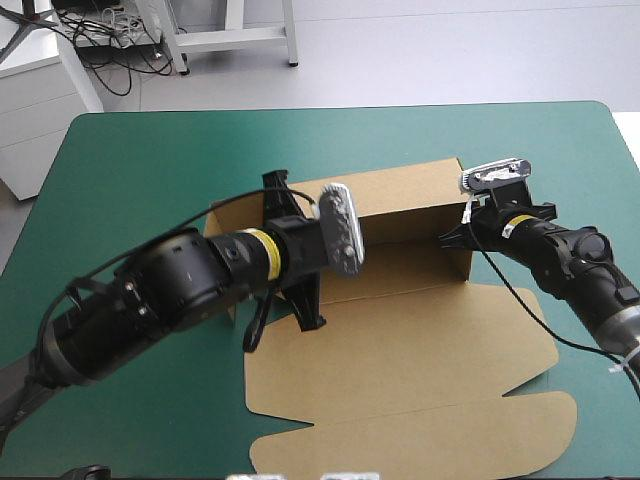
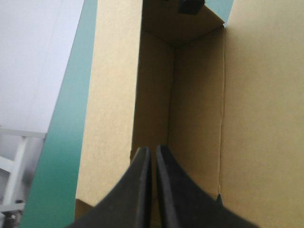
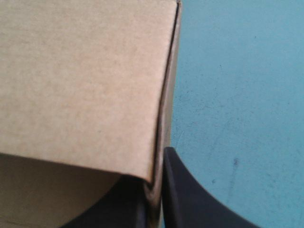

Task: Fold the box

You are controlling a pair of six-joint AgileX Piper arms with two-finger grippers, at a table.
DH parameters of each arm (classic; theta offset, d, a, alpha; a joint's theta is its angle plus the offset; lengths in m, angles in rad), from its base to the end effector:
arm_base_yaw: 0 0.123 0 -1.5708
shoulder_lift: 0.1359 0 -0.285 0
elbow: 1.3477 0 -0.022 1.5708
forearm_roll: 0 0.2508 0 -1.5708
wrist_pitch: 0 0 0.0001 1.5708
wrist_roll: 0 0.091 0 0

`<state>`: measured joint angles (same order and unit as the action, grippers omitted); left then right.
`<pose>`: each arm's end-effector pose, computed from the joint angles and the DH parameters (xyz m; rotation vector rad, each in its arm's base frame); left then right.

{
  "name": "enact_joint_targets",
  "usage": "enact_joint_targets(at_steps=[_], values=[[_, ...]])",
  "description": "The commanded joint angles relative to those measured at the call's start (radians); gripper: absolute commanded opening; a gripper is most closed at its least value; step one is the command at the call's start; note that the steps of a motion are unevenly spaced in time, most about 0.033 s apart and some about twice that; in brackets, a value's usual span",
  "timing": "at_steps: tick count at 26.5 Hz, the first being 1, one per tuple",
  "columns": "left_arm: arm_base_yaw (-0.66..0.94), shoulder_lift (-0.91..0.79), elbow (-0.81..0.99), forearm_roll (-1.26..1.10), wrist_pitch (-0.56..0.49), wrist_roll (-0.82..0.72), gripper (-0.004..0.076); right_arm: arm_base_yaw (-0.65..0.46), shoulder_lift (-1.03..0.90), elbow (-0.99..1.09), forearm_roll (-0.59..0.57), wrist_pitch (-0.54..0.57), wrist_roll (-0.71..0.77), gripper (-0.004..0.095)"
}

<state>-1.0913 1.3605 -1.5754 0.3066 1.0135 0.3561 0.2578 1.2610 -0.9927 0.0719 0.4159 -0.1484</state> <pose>0.1496 -0.2372 0.4468 1.5147 1.6412 -0.0165 0.2668 0.0731 0.3290 -0.3839 2.1353 0.1320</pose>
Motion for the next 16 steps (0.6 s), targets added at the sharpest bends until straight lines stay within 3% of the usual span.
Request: enact_joint_targets(at_steps=[1,7,16], values=[[0.154,-0.024,-0.124,-0.178,0.001,0.030,0.0018,-0.003,-0.029,-0.029,0.008,-0.073,0.002,-0.0015],[0.457,-0.026,-0.212,-0.434,0.140,0.030,0.0018,-0.003,-0.029,-0.029,0.008,-0.068,0.002,-0.0015],[0.885,-0.095,-0.195,-0.487,0.170,-0.037,0.0014,-0.003,-0.029,-0.029,0.006,-0.059,-0.001,-0.0015]])
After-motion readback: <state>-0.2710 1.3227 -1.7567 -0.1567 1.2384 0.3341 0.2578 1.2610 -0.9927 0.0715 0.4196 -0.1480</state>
